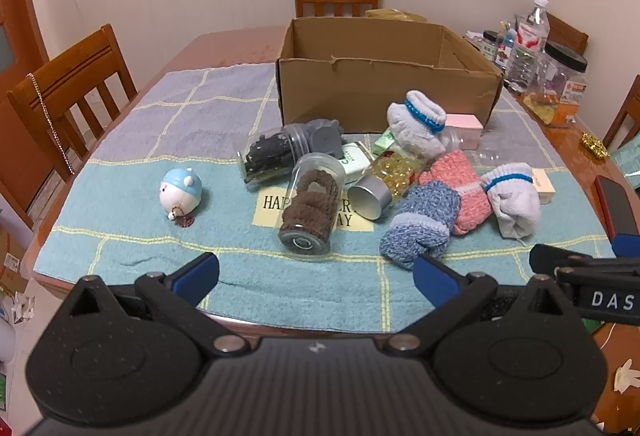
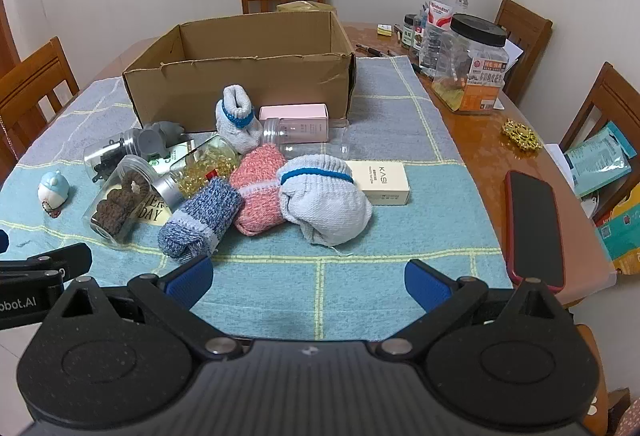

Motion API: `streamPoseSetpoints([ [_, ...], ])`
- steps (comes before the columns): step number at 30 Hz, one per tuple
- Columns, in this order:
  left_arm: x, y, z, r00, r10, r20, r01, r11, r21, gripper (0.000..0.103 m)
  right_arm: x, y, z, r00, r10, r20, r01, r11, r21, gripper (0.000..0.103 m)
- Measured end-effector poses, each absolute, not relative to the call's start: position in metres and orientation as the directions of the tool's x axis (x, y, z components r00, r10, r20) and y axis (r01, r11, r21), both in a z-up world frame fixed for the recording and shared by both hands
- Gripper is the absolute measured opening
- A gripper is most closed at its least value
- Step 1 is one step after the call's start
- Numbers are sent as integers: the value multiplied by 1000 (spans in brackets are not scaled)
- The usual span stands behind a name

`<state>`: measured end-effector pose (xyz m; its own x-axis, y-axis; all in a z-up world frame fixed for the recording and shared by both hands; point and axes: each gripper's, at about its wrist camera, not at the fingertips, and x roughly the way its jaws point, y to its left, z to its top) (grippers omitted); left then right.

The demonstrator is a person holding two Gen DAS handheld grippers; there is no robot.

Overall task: Organize objects
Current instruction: 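Move both tools toward the cluttered items on the towel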

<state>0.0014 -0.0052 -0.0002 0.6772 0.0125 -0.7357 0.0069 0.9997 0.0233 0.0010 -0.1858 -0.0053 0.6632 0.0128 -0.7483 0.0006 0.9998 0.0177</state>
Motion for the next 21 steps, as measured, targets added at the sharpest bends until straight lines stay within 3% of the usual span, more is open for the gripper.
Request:
streamPoseSetpoints([
  [21, 1, -9, 7, 688, -25, -725, 48, 999, 11, 102, 2, -187, 3, 678, 25, -735, -26, 1000, 9, 103],
])
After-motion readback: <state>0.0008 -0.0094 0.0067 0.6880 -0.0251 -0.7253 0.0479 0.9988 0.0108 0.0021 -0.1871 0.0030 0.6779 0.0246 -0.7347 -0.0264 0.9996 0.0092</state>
